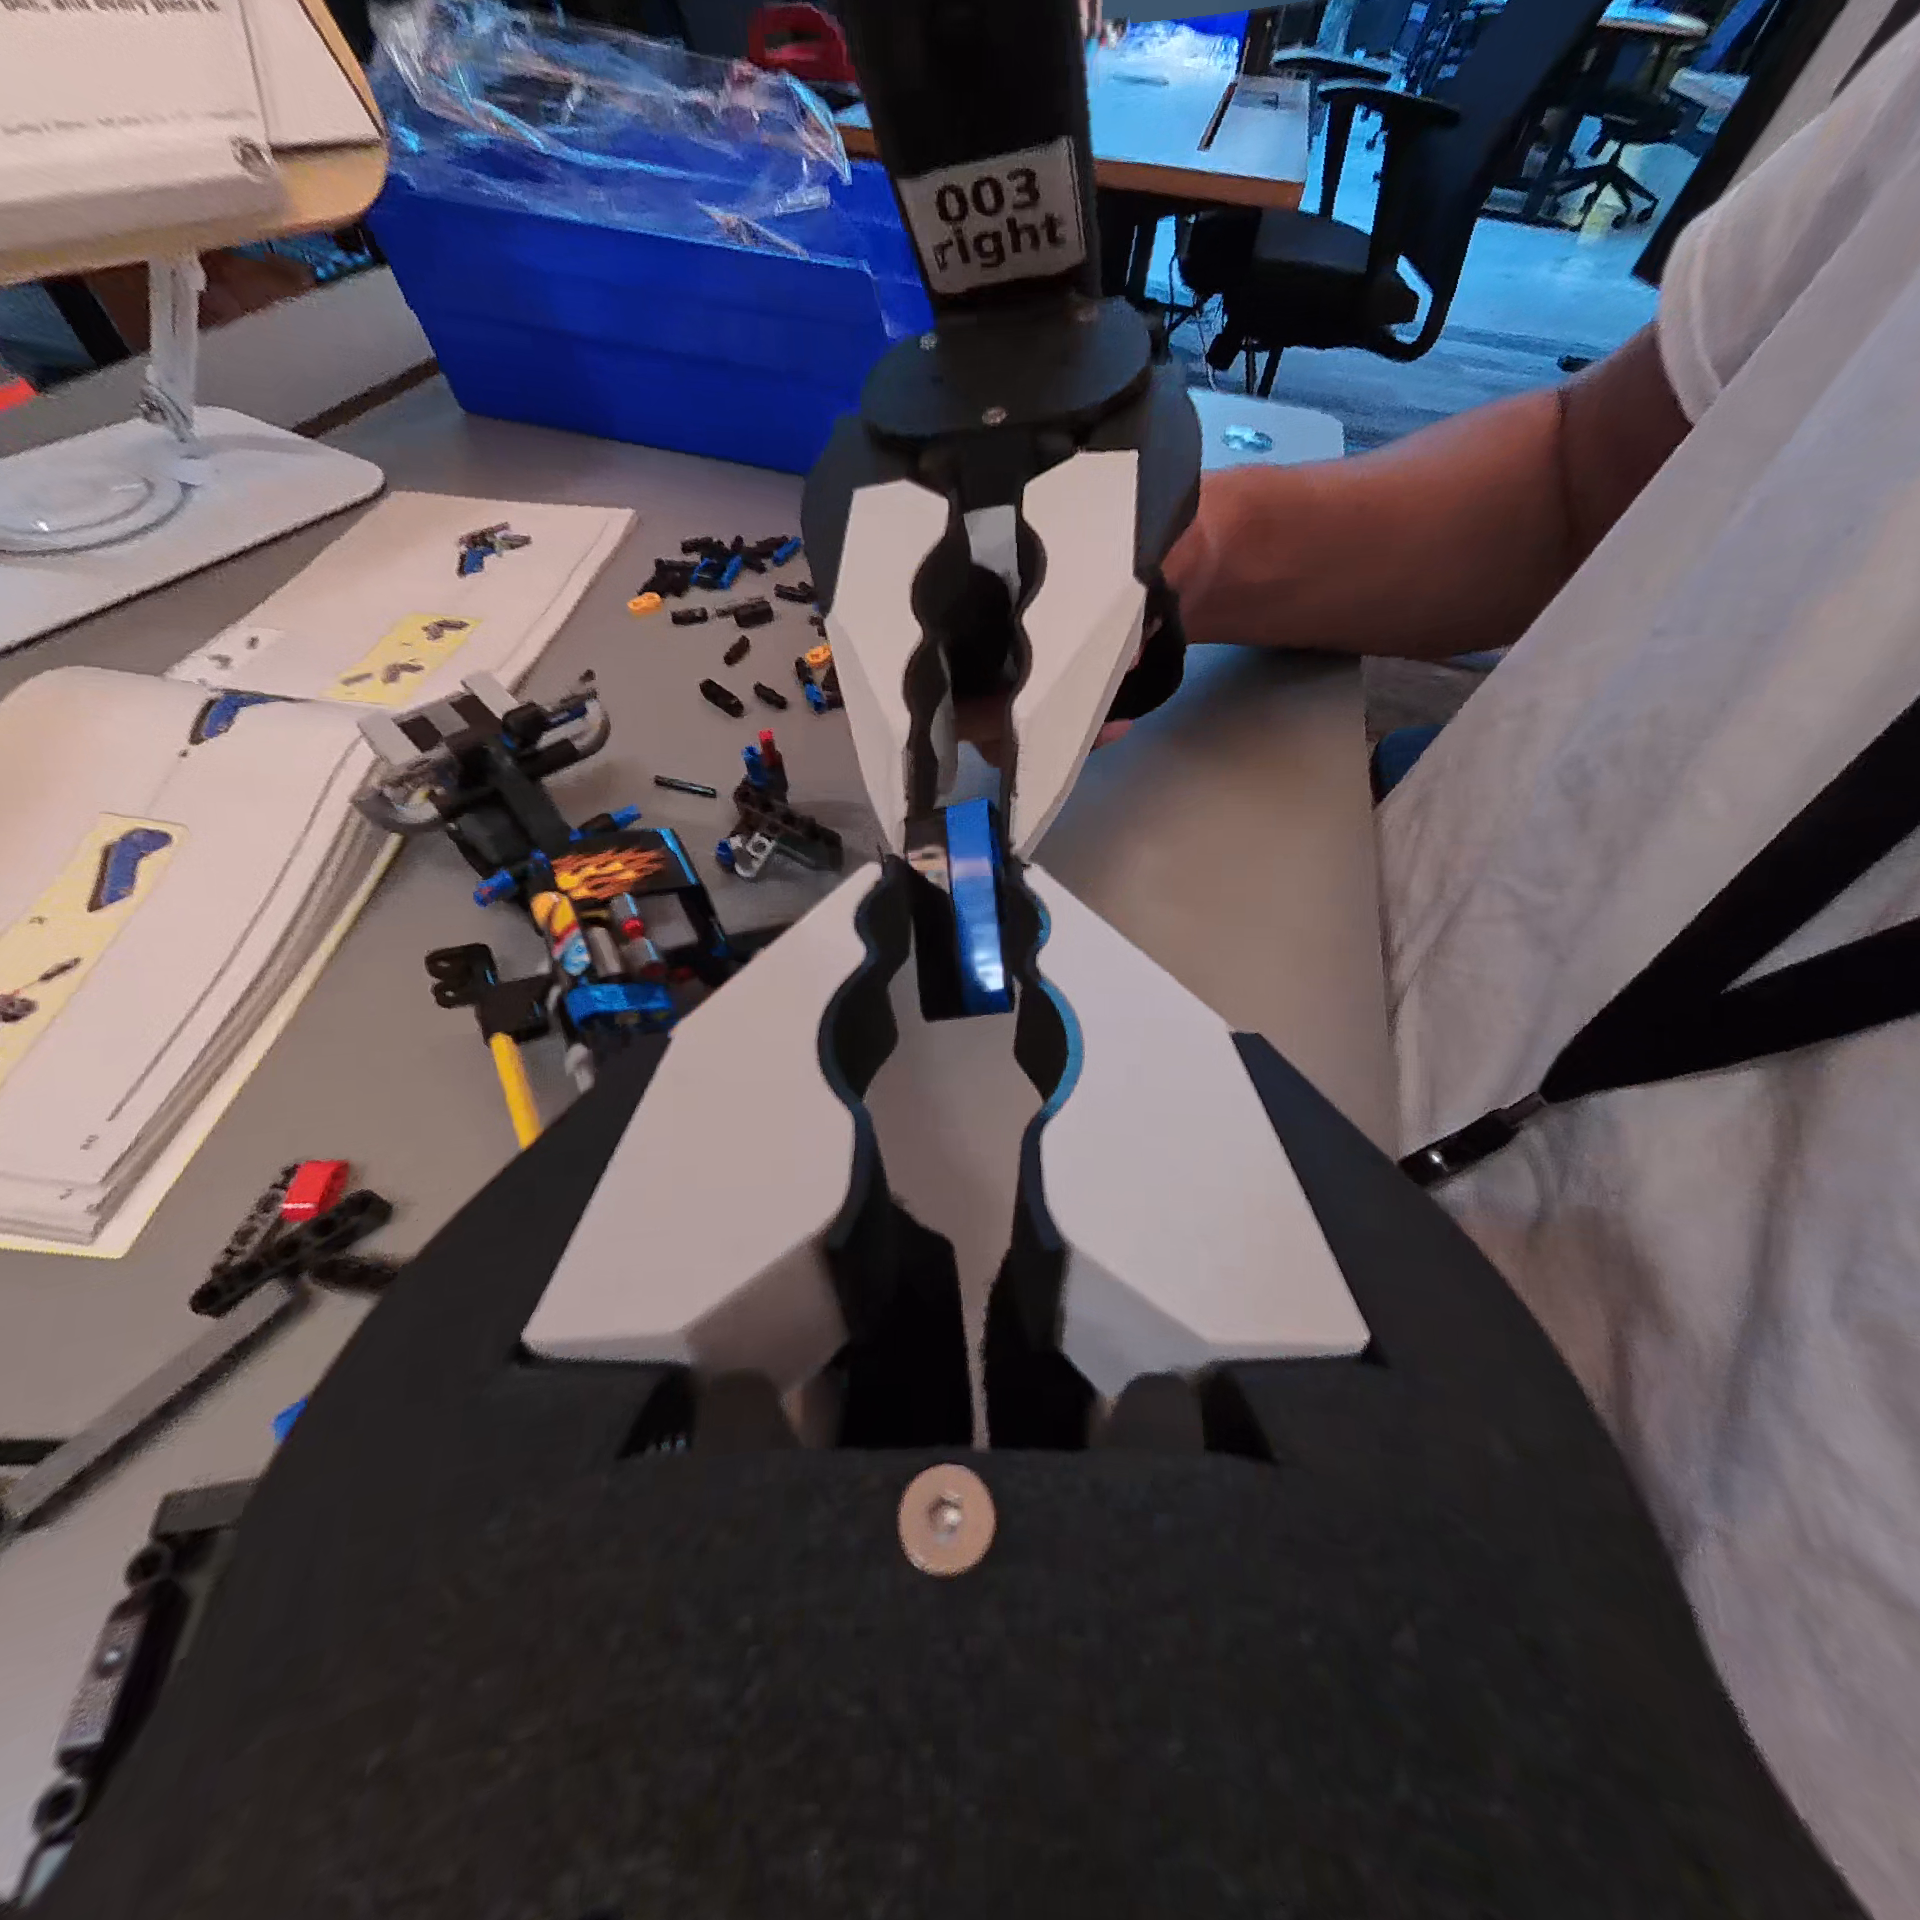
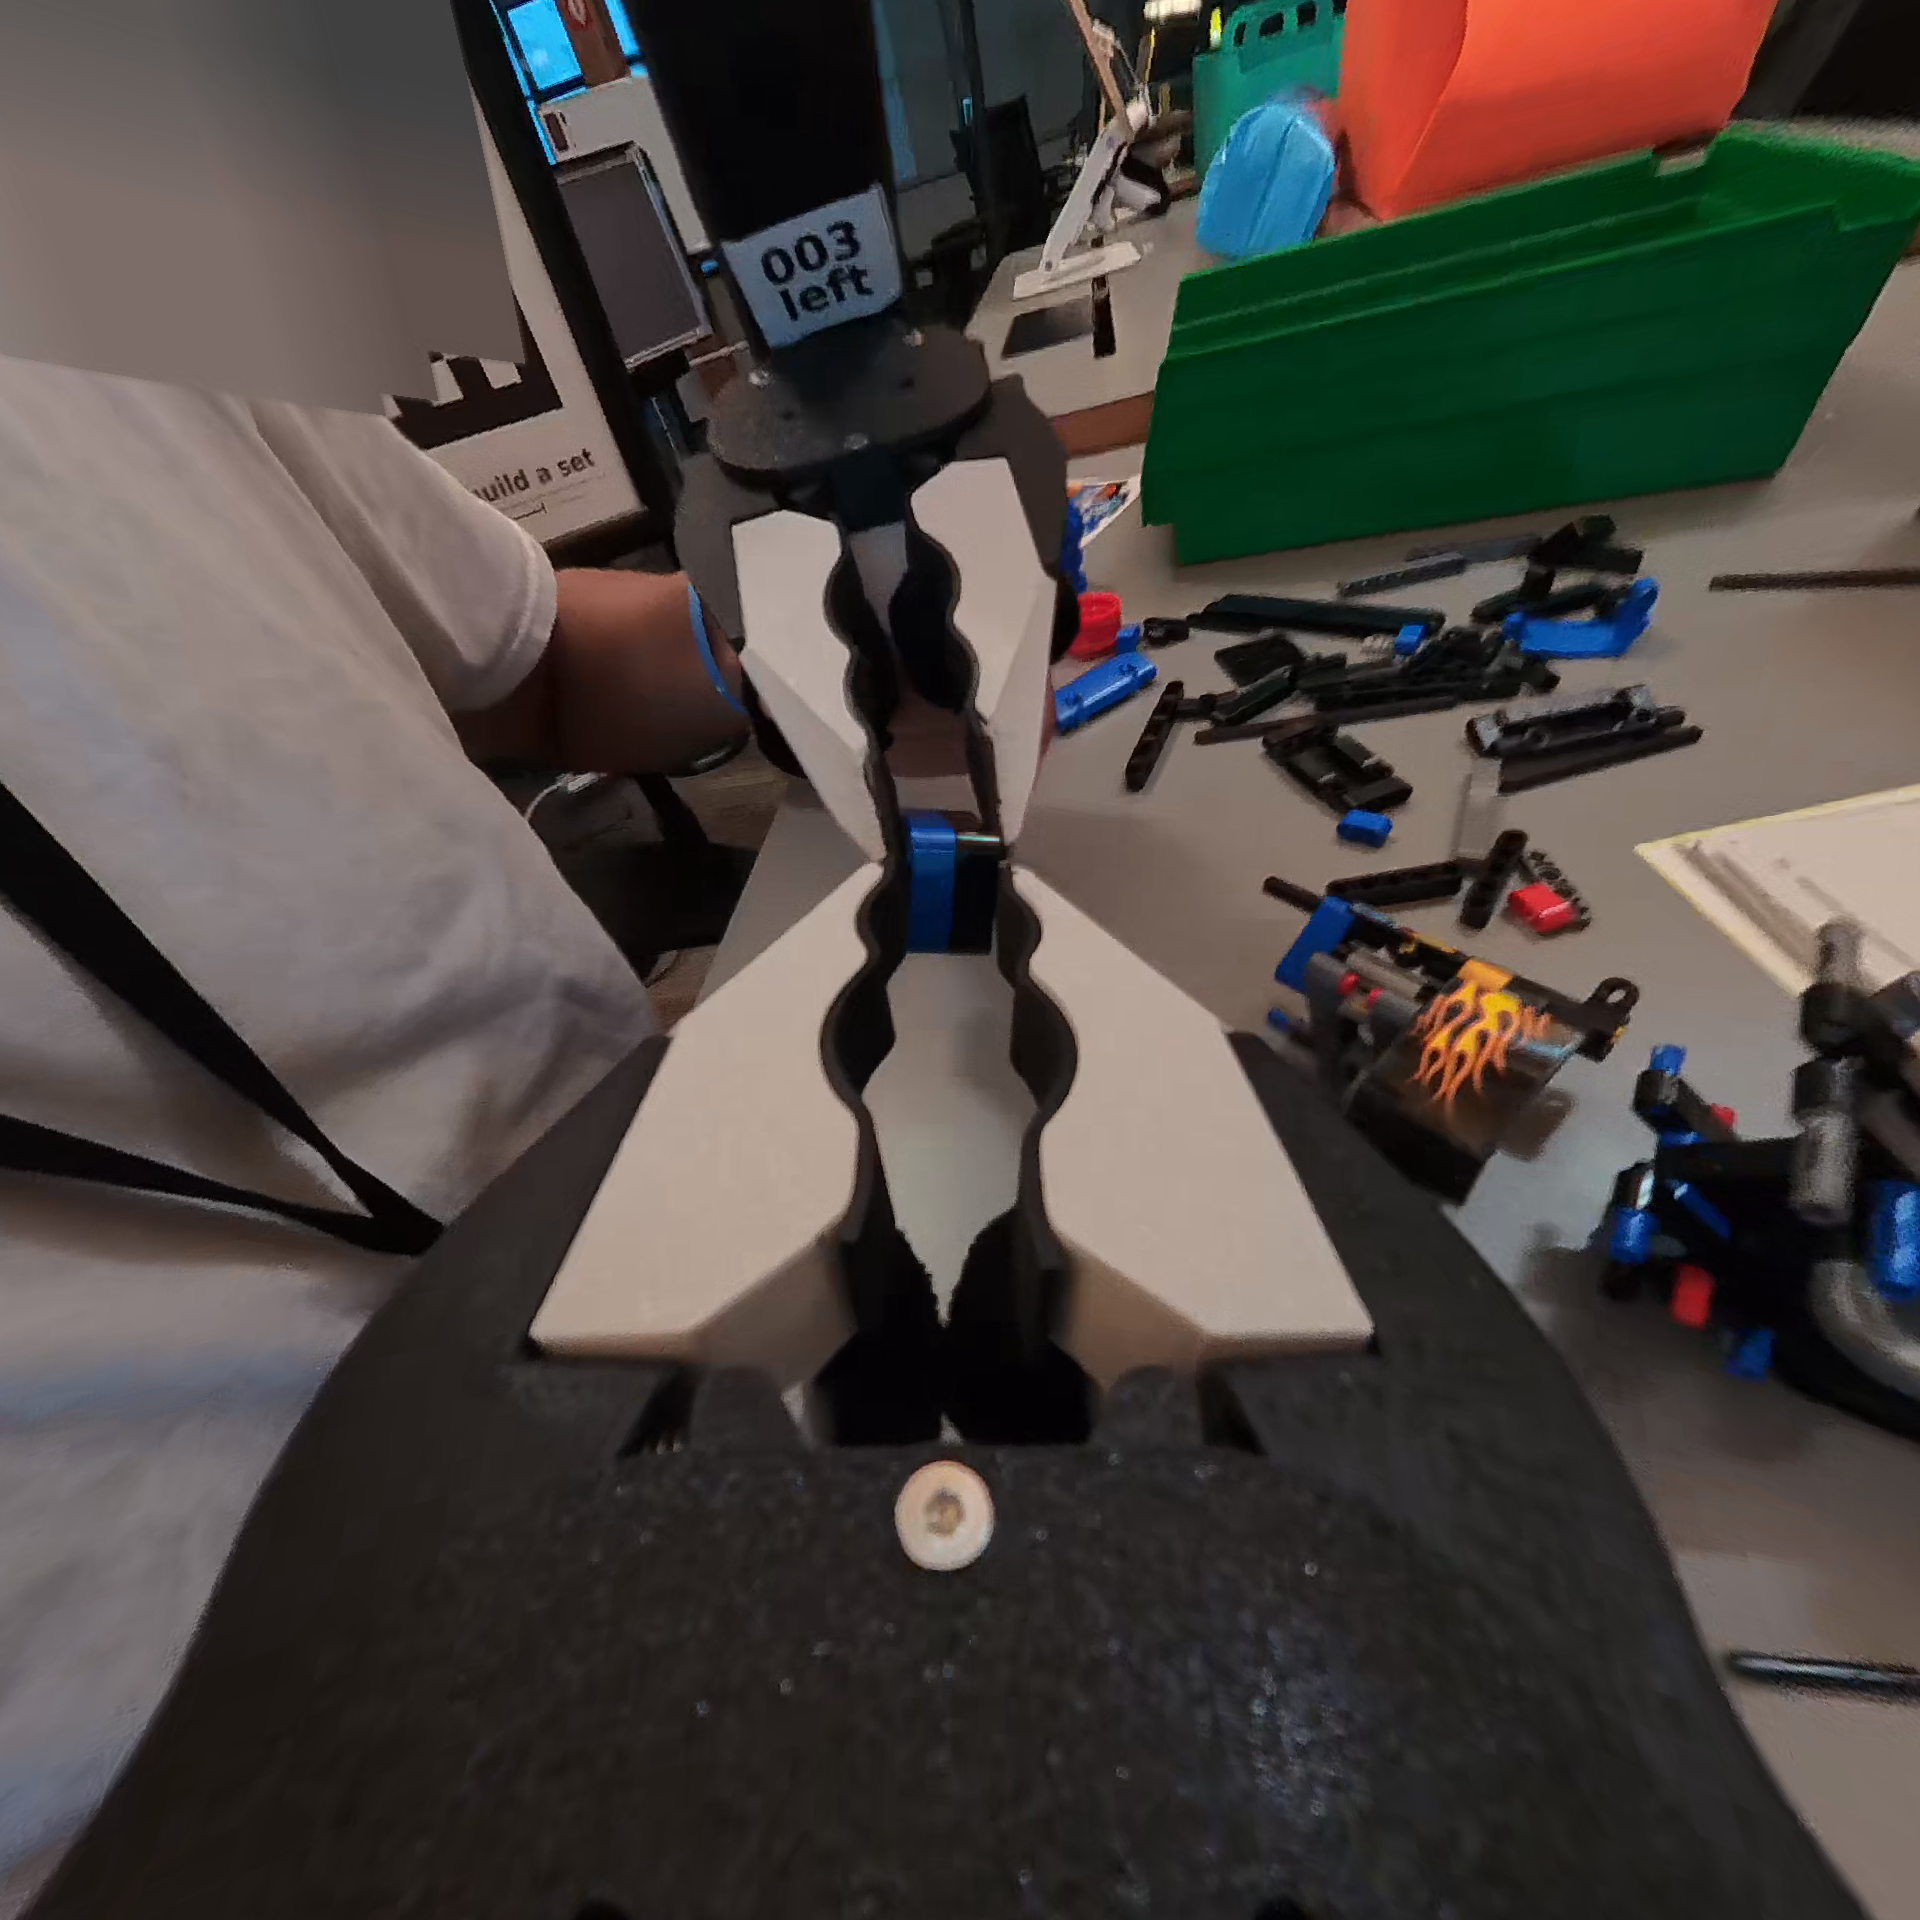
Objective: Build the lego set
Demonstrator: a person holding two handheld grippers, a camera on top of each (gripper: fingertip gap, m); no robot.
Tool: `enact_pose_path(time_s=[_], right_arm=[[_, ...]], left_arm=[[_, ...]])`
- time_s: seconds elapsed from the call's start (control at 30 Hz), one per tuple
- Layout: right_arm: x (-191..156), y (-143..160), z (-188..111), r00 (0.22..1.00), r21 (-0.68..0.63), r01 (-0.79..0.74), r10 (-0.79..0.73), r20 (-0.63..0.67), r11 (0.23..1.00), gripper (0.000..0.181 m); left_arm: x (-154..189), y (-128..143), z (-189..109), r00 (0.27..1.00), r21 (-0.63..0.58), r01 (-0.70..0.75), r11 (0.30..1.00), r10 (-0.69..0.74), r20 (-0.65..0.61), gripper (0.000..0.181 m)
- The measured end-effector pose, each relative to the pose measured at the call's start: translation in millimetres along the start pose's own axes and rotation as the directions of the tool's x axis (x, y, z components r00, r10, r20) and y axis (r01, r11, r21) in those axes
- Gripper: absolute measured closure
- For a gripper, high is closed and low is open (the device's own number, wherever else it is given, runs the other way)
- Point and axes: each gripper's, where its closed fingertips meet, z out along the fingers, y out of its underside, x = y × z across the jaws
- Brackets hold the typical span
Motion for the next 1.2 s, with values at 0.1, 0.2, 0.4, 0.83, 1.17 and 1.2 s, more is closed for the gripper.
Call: enact_pose_path(time_s=[0.1, 0.2, 0.4, 0.83, 1.17, 1.2], right_arm=[[-1, 16, -6, 0.999, -0.069, -0.001, -0.003, -0.052, 0.998, 0.16], [19, 21, -41, 0.979, -0.108, -0.038, 0.015, -0.204, 0.993, 0.155], [70, 69, -100, 0.789, -0.22, -0.316, 0.127, -0.601, 0.923, 0.145], [98, 93, -68, 0.511, -0.237, -0.415, 0.009, -0.86, 0.879, 0.147], [93, 67, -79, 0.457, -0.291, -0.185, -0.18, -0.871, 0.939, 0.175], [91, 58, -79, 0.443, -0.304, -0.128, -0.22, -0.869, 0.944, 0.175]], left_arm=[[2, 14, 6, 0.998, -0.038, -0.046, 0.998, 0.048, 0.038, 0.166], [1, 21, 6, 0.997, -0.05, -0.052, 0.997, 0.055, 0.053, 0.166], [-12, 28, 11, 0.982, -0.149, -0.18, 0.972, 0.186, 0.028, 0.166], [-38, 14, 7, 0.981, 0.001, -0.196, 0.981, 0.196, 0.0, 0.166], [-28, -3, 2, 0.998, 0.13, -0.034, 0.991, 0.04, -0.041, 0.166], [-29, -5, 2, 0.999, 0.146, -0.016, 0.989, 0.021, -0.03, 0.166]])
